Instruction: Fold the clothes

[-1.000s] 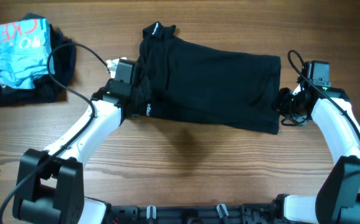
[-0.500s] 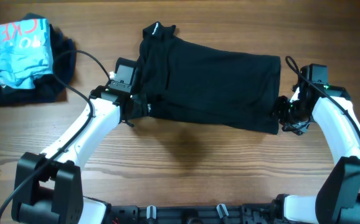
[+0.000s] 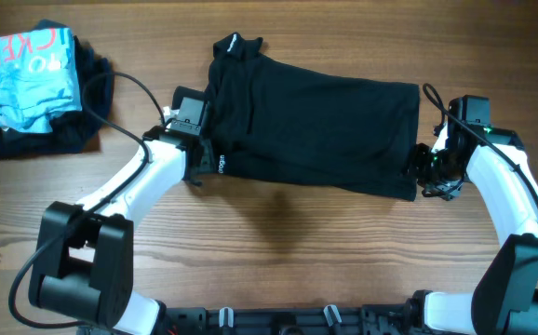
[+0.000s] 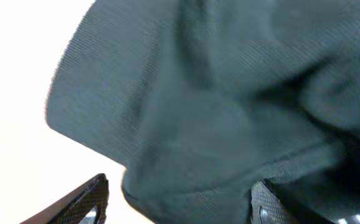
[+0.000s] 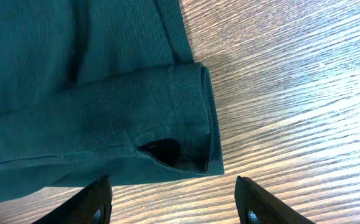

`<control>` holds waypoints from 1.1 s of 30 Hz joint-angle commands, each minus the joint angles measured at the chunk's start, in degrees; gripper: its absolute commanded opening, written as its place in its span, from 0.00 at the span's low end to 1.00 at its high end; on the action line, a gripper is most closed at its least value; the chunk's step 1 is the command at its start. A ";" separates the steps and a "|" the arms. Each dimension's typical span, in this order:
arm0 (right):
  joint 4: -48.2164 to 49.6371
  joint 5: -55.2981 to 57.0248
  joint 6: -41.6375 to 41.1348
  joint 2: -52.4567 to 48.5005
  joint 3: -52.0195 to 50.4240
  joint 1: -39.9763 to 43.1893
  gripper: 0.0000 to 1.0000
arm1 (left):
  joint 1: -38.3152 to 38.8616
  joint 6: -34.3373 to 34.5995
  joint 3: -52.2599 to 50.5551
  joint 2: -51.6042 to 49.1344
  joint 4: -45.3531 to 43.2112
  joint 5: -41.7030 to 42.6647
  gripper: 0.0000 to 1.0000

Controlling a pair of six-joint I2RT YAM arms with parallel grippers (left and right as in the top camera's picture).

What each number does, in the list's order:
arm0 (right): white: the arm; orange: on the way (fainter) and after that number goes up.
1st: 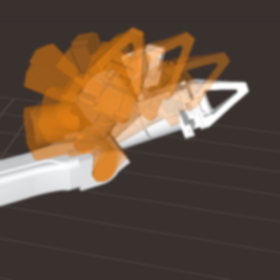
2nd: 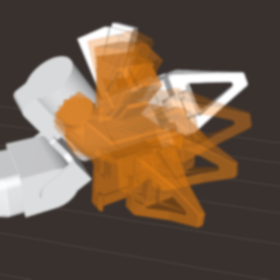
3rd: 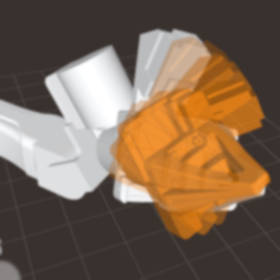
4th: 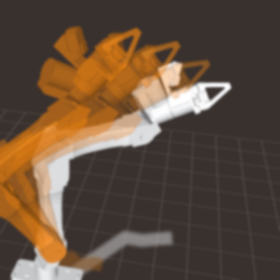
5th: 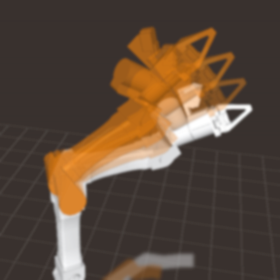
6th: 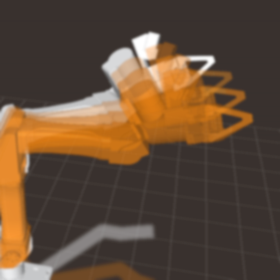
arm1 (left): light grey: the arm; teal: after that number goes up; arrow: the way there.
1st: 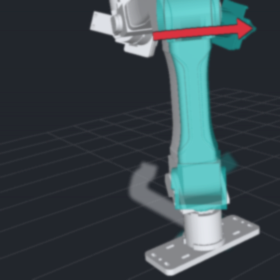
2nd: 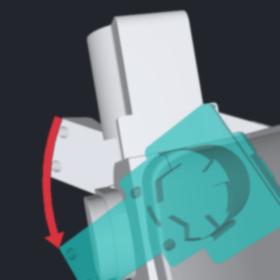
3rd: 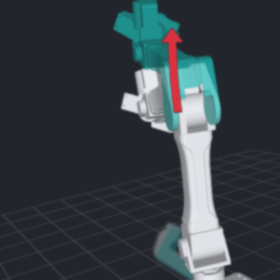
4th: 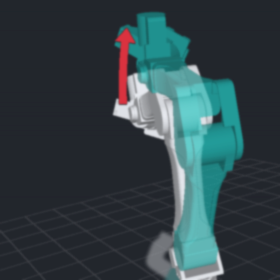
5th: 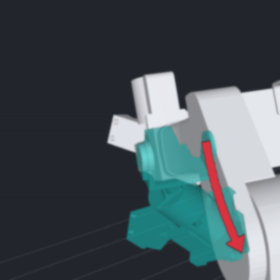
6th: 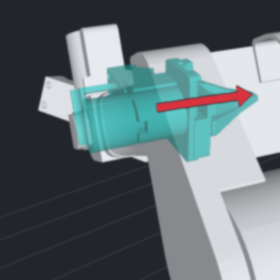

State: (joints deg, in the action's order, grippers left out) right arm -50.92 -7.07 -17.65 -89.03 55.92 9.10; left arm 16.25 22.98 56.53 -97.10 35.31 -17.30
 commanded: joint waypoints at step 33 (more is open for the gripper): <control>-0.50 -0.48 1.14 0.74 0.96 0.31 0.64 | -4.17 -12.52 -0.35 -0.42 -12.20 -7.04 0.30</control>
State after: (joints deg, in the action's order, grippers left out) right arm -50.78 -7.07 -17.21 -89.03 55.92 9.10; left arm 12.40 11.86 56.49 -97.12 22.96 -22.26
